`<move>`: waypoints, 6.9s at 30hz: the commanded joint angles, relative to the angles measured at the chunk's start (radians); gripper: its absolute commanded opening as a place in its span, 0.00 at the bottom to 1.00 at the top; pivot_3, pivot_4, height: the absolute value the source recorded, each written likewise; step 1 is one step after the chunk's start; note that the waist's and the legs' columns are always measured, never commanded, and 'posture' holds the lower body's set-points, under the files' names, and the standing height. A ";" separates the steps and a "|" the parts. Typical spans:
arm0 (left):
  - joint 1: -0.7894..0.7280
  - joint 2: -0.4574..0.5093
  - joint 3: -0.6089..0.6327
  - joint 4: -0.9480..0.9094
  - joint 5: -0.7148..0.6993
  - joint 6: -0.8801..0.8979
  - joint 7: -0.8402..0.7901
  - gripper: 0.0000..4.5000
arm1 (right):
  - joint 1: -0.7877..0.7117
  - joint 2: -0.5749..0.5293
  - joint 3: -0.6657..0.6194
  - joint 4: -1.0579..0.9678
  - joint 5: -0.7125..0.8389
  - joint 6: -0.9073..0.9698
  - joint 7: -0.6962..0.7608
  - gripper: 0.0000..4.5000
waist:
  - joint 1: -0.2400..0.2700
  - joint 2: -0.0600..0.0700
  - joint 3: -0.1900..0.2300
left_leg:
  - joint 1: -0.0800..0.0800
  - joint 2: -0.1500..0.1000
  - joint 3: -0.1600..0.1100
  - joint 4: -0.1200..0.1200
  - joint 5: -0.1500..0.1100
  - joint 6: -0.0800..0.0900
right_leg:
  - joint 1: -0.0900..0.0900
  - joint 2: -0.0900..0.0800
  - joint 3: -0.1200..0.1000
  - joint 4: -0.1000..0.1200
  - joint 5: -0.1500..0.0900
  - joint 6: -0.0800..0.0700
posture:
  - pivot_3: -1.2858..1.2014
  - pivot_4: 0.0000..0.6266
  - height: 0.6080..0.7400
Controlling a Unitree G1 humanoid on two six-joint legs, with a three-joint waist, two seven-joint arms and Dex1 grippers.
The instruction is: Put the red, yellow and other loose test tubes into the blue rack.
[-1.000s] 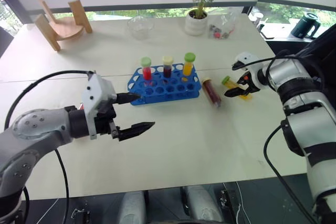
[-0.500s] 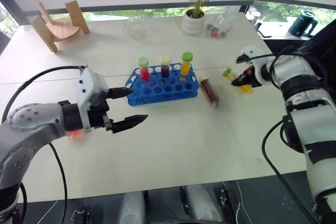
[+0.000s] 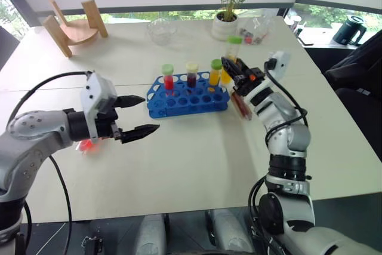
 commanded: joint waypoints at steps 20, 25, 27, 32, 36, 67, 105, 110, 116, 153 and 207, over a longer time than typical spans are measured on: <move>-0.002 0.048 0.042 -0.023 0.002 -0.008 -0.017 1.00 | -0.045 -0.026 0.114 0.466 -0.046 -0.481 0.064 0.17 | -0.015 0.000 0.000 | 0.000 0.000 -0.001 -0.001 0.000 0.000 | -0.001 0.000 0.000 0.001 0.000 0.000 | 0.52 0.24 1.00; 0.001 0.045 0.038 -0.025 0.004 -0.011 -0.016 1.00 | -0.034 -0.026 0.131 0.503 -0.063 -0.533 0.060 0.17 | -0.015 0.000 0.000 | 0.000 0.001 -0.001 -0.001 0.000 0.000 | -0.001 0.000 0.000 0.001 0.000 0.000 | 0.52 0.24 1.00; 0.002 0.045 0.038 -0.024 0.005 -0.012 -0.017 1.00 | -0.020 -0.029 0.150 0.516 -0.095 -0.570 0.046 0.17 | -0.015 0.000 0.000 | 0.000 0.001 -0.001 -0.001 0.000 0.000 | -0.001 0.000 0.000 0.001 0.000 0.000 | 0.52 0.24 1.00; -0.005 0.044 0.033 -0.018 0.006 -0.013 -0.021 1.00 | 0.028 -0.013 0.173 0.513 -0.142 -0.633 -0.015 0.17 | -0.014 0.000 0.000 | 0.000 0.000 -0.001 -0.001 0.000 0.000 | 0.000 0.000 0.000 0.001 0.000 0.000 | 0.52 0.24 1.00; -0.012 0.040 0.022 -0.014 0.011 -0.016 -0.023 1.00 | 0.041 -0.003 0.183 0.534 -0.169 -0.671 -0.064 0.17 | -0.014 0.000 0.000 | 0.000 0.000 -0.001 0.000 0.000 0.000 | 0.000 0.000 0.000 0.001 0.000 0.000 | 0.52 0.24 1.00; -0.066 -0.083 -0.115 0.058 0.141 -0.108 -0.069 1.00 | -0.470 -0.645 0.598 0.458 -0.160 0.797 0.306 0.99 | -0.013 0.000 0.000 | 0.000 0.000 0.001 0.000 0.000 0.001 | -0.001 0.001 0.001 0.000 0.000 -0.001 | 0.52 0.24 1.00; -0.035 -0.007 -0.038 0.091 0.147 -0.097 -0.116 1.00 | 0.166 -0.178 0.257 -0.428 -0.081 0.356 0.211 0.19 | -0.015 -0.002 -0.001 | 0.001 0.001 -0.002 0.001 0.000 0.000 | -0.001 0.002 -0.001 0.002 0.000 -0.001 | 0.52 0.24 1.00; -0.051 0.039 -0.025 0.110 0.138 -0.076 -0.150 1.00 | 0.146 0.089 0.299 -0.077 -0.153 -0.205 0.053 0.19 | -0.013 -0.003 -0.001 | 0.001 0.001 -0.002 0.001 0.001 -0.002 | 0.000 0.001 -0.001 0.002 0.000 -0.001 | 0.52 0.24 1.00; -0.045 0.067 0.002 0.097 0.126 -0.055 -0.161 1.00 | 0.058 0.148 0.296 0.238 -0.204 -0.527 -0.047 0.19 | -0.013 -0.003 -0.001 | -0.001 0.001 -0.002 -0.001 0.001 -0.002 | -0.001 0.000 -0.001 0.002 0.000 -0.001 | 0.52 0.24 1.00; -0.006 0.046 0.003 0.087 0.152 -0.051 -0.103 1.00 | 0.008 0.111 0.302 0.538 -0.212 -0.693 -0.108 0.95 | -0.015 -0.003 -0.001 | 0.000 0.001 -0.002 -0.001 0.002 -0.003 | -0.001 0.001 -0.001 0.003 0.000 -0.002 | 0.52 0.24 1.00; -0.530 -0.366 0.096 0.573 0.267 0.286 0.129 0.20 | 0.084 -0.621 0.289 -0.519 0.155 0.233 0.351 1.00 | 0.043 -0.007 -0.001 | -0.006 0.000 -0.005 0.008 0.001 -0.001 | -0.001 0.000 -0.005 0.004 -0.001 0.000 | 0.52 0.24 1.00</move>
